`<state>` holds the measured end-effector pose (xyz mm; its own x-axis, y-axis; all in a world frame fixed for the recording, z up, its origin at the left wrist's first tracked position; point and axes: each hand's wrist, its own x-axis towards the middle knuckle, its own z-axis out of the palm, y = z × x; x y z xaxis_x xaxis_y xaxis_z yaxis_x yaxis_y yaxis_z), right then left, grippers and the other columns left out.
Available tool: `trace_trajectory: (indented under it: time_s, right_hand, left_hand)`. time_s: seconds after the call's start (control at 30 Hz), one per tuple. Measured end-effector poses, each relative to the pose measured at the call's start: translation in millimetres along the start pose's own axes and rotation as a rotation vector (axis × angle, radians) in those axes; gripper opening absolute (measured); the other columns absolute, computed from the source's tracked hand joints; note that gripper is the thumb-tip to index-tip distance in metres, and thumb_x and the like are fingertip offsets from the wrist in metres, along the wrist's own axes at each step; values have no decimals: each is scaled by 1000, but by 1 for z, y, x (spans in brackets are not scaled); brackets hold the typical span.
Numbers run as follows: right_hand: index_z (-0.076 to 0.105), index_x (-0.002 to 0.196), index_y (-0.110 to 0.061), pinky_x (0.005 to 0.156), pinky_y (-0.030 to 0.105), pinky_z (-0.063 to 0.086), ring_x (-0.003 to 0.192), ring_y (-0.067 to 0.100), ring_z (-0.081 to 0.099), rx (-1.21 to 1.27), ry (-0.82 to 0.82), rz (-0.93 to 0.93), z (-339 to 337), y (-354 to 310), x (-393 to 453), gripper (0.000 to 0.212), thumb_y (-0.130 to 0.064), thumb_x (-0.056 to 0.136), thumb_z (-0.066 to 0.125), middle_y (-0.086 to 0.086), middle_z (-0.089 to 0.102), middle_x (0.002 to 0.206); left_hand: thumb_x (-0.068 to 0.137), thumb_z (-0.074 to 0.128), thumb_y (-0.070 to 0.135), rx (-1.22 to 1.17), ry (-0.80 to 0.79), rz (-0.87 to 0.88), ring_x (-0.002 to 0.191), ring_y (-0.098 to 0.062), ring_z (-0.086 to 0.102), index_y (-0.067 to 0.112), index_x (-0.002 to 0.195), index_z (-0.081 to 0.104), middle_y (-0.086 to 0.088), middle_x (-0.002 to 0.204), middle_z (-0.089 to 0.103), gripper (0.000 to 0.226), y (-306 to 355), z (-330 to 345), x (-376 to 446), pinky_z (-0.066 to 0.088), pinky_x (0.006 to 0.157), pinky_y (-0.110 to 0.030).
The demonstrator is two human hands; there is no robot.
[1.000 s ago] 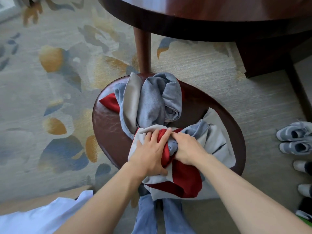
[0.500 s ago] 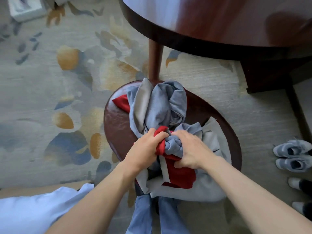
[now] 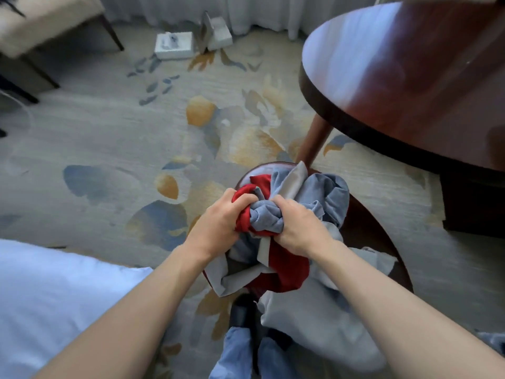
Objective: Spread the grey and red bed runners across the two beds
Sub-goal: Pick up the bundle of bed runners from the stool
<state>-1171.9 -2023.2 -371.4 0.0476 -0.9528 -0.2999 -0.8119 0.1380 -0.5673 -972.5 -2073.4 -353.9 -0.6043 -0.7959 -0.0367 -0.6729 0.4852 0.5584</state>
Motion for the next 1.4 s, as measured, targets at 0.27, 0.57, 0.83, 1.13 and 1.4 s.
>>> trace_trajectory:
  time_s: [0.27,0.57,0.83,1.13,1.4]
  right_hand:
    - [42,100,-27,74,47,51,87,32,59,-117,-112,-243,3,-127,6,33,-20,75,63,2,55,96]
    - [42,98,-30,67,40,45,80,26,57,-205,-109,-418,39,-247,0,35,-22,73,65,-3,52,90]
    - [43,95,-27,67,39,47,79,26,57,-257,-132,-614,102,-390,-24,35,-17,72,66,-2,53,89]
    - [43,96,-27,64,43,50,75,26,58,-313,-204,-942,211,-568,-71,33,-19,72,63,-1,53,86]
    - [45,105,-27,67,49,51,78,31,60,-289,-366,-1200,320,-697,-112,35,-19,76,63,0,51,92]
  left_hand:
    - [83,66,7,5,248,-171,90,-23,59,33,124,52,2,113,49,51,-30,-80,-95,54,72,-38]
    - [82,66,7,0,393,-272,83,-20,58,30,122,58,3,110,51,46,-73,-151,-194,40,67,-24]
    - [81,70,10,24,555,-394,82,-27,60,31,124,54,-1,115,49,51,-118,-218,-326,52,64,-37]
    - [79,69,15,107,779,-643,87,-23,60,36,124,49,4,117,46,54,-166,-279,-514,53,64,-37]
    - [79,67,11,197,933,-910,87,-24,62,40,125,48,7,118,45,58,-195,-303,-662,50,65,-30]
